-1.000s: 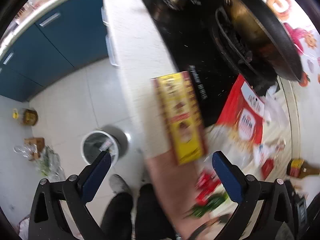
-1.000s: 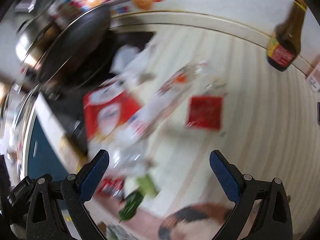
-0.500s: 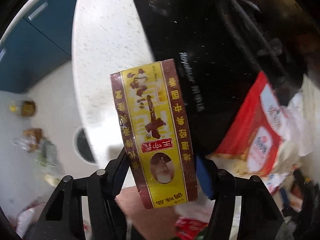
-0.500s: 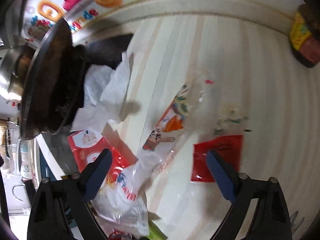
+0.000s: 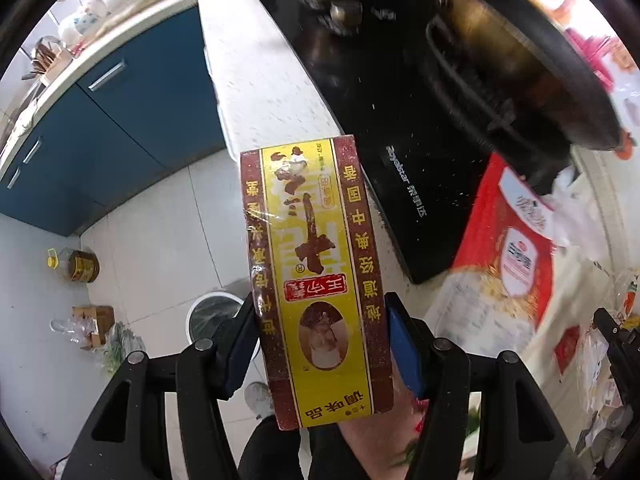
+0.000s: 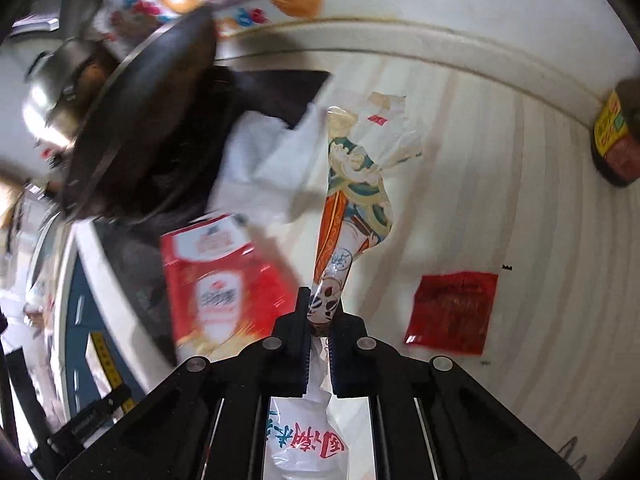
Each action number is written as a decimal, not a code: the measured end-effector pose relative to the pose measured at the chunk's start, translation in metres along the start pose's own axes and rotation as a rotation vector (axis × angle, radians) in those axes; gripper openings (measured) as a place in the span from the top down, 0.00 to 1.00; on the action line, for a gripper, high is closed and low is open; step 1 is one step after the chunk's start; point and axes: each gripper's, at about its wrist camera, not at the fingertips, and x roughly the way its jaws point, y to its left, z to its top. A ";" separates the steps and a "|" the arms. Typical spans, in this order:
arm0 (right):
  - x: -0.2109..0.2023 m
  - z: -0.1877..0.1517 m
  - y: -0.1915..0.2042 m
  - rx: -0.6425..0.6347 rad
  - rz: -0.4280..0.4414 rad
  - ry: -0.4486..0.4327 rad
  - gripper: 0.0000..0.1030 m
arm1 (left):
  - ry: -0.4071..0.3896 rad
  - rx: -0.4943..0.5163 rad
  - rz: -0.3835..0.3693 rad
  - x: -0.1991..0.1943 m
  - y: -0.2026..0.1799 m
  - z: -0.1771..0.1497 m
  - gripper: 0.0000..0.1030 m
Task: Collect trash
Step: 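Carry the yellow box and wrapper over the bin and release both, then grasp the green pepper with the left tool from the counter, then grasp the celery piece with the right tool while the left tool holds the green pepper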
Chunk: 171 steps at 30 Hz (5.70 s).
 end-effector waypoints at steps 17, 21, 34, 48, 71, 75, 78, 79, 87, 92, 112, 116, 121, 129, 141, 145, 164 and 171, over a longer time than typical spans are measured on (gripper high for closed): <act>-0.025 -0.170 0.182 -0.419 0.272 0.192 0.93 | -0.076 -0.189 0.047 -0.043 0.165 -0.070 0.47; -0.001 -0.223 0.224 -0.519 0.281 0.258 0.93 | -0.034 -0.276 0.033 -0.023 0.213 -0.091 0.47; 0.281 -0.430 0.226 -0.652 0.245 0.698 0.94 | 0.286 -0.562 -0.123 0.248 0.357 -0.185 0.47; 0.577 -0.543 0.144 -0.577 0.127 0.983 0.87 | 0.542 -0.560 -0.216 0.516 0.384 -0.234 0.44; 0.361 -0.471 0.236 -1.075 -0.109 0.413 0.00 | 0.228 -0.471 0.141 0.280 0.370 -0.235 0.00; 0.289 -0.453 0.254 -1.103 -0.083 0.358 0.00 | 0.182 -0.472 0.179 0.212 0.365 -0.233 0.00; 0.230 -0.439 0.264 -1.108 -0.057 0.346 0.00 | 0.138 -0.477 0.186 0.162 0.361 -0.234 0.00; 0.215 -0.437 0.266 -1.105 -0.046 0.346 0.00 | 0.129 -0.474 0.187 0.148 0.360 -0.235 0.00; 0.076 -0.409 0.273 -1.097 0.038 0.322 0.00 | 0.064 -0.482 0.161 0.032 0.338 -0.245 0.00; 0.003 -0.395 0.269 -1.090 0.087 0.287 0.00 | 0.021 -0.485 0.132 -0.027 0.324 -0.253 0.00; -0.100 -0.225 0.165 -0.539 0.235 0.170 0.00 | -0.212 -0.181 0.109 -0.124 0.176 -0.149 0.00; -0.086 -0.173 0.095 -0.359 0.134 0.147 0.04 | -0.149 0.027 0.035 -0.090 0.081 -0.118 0.00; -0.068 -0.122 0.003 -0.151 0.025 0.152 0.23 | -0.024 0.339 -0.046 -0.022 -0.037 -0.109 0.06; -0.053 -0.097 -0.096 0.013 -0.085 0.145 0.24 | 0.125 0.694 -0.029 0.056 -0.143 -0.129 0.49; -0.024 -0.096 -0.071 -0.047 -0.028 0.197 0.31 | 0.152 0.498 -0.045 0.043 -0.081 -0.143 0.87; -0.008 -0.099 -0.028 -0.149 0.025 0.208 0.44 | 0.148 0.363 0.023 0.044 -0.038 -0.140 0.87; 0.023 -0.136 0.028 -0.331 -0.089 0.239 0.81 | 0.151 0.075 -0.373 0.027 -0.001 -0.092 0.87; 0.004 -0.118 -0.031 -0.183 -0.129 0.206 0.81 | 0.250 0.233 -0.600 0.050 -0.086 -0.074 0.83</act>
